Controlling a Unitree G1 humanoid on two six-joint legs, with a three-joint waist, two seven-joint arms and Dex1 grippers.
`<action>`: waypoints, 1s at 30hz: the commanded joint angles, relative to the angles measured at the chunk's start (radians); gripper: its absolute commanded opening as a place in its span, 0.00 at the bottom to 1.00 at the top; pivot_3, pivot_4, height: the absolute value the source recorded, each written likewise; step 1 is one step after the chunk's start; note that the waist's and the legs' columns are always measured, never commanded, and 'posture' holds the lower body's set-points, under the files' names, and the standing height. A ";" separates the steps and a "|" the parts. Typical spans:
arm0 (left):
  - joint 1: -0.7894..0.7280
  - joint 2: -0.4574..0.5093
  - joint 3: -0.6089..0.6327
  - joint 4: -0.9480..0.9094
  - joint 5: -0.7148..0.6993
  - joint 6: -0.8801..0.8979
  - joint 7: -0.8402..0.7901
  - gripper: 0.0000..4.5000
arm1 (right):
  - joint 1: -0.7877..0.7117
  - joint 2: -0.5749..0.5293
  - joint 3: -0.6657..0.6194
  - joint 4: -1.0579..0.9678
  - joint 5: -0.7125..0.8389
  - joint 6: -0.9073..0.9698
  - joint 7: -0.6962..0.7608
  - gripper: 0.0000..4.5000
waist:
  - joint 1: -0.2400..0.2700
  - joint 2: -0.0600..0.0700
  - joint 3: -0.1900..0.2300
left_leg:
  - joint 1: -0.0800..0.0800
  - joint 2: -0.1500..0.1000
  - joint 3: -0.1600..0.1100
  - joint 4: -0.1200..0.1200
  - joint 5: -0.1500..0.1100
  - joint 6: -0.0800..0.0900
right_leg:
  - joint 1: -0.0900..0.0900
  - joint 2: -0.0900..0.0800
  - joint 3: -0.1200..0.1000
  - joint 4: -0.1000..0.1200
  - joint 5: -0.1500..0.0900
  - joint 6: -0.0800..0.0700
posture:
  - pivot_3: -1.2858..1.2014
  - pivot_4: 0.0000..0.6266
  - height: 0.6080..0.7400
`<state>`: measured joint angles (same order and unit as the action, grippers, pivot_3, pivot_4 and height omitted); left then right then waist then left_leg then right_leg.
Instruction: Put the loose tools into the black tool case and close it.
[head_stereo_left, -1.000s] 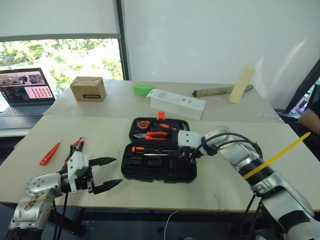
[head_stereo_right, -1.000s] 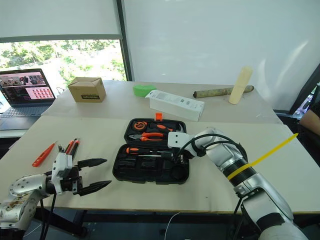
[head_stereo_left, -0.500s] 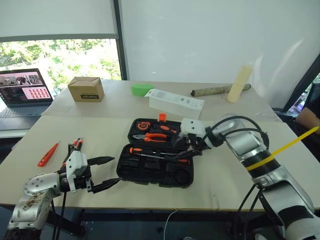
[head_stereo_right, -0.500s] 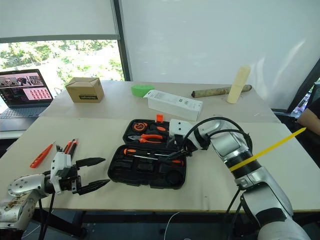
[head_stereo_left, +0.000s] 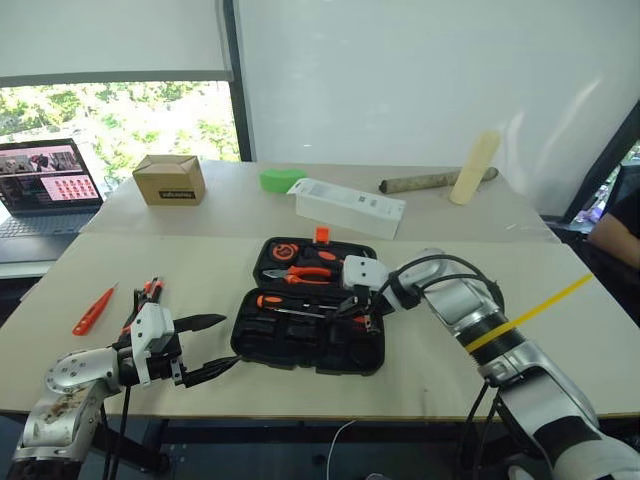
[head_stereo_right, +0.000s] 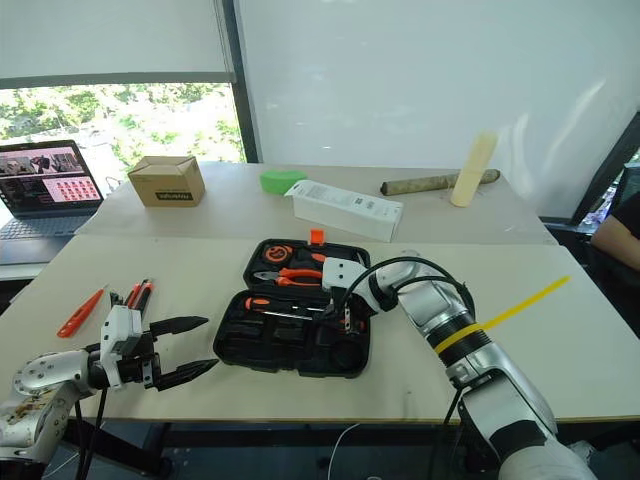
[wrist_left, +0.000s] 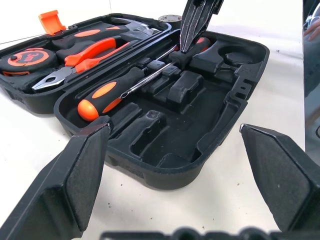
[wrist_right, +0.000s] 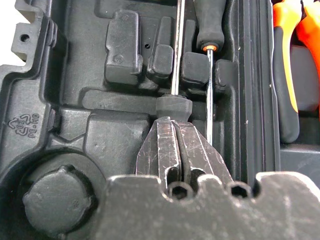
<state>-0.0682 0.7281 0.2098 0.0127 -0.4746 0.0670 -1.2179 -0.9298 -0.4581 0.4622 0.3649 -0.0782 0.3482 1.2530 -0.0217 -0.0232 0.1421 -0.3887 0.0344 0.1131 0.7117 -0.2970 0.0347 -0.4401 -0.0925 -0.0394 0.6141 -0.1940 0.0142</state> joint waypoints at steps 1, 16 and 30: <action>-0.004 0.019 0.017 -0.021 -0.002 -0.005 0.004 1.00 | -0.003 0.024 0.026 0.037 -0.034 -0.010 -0.014 0.01 | 0.000 0.000 0.000 | 0.000 0.000 0.000 0.000 0.000 0.000 | 0.000 0.000 0.000 0.001 0.000 0.000 | 0.52 0.24 1.00; 0.187 0.006 0.254 0.068 0.005 -0.089 0.127 1.00 | 0.248 0.004 -0.294 -0.368 0.276 -0.004 -0.012 0.23 | -0.013 0.000 0.000 | 0.001 0.005 -0.003 -0.002 0.003 -0.005 | -0.007 0.001 0.000 0.014 -0.002 -0.009 | 0.52 0.24 1.00; 0.349 -0.088 0.622 0.299 -0.100 -0.026 0.469 1.00 | 0.837 -0.002 -0.667 -0.701 0.569 -0.245 -0.165 0.99 | 0.014 -0.002 0.001 | 0.007 0.006 0.001 -0.002 -0.008 0.006 | 0.002 -0.003 -0.002 0.004 -0.004 -0.005 | 0.52 0.24 1.00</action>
<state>0.3182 0.6217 0.8163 0.3437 -0.5327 -0.0027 -0.7661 -0.0703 -0.4531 -0.1735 -0.2947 0.4311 0.1214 1.0955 -0.0081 -0.0250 0.1426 -0.3819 0.0398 0.1137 0.7102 -0.3042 0.0402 -0.4384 -0.0954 -0.0414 0.6179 -0.1978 0.0089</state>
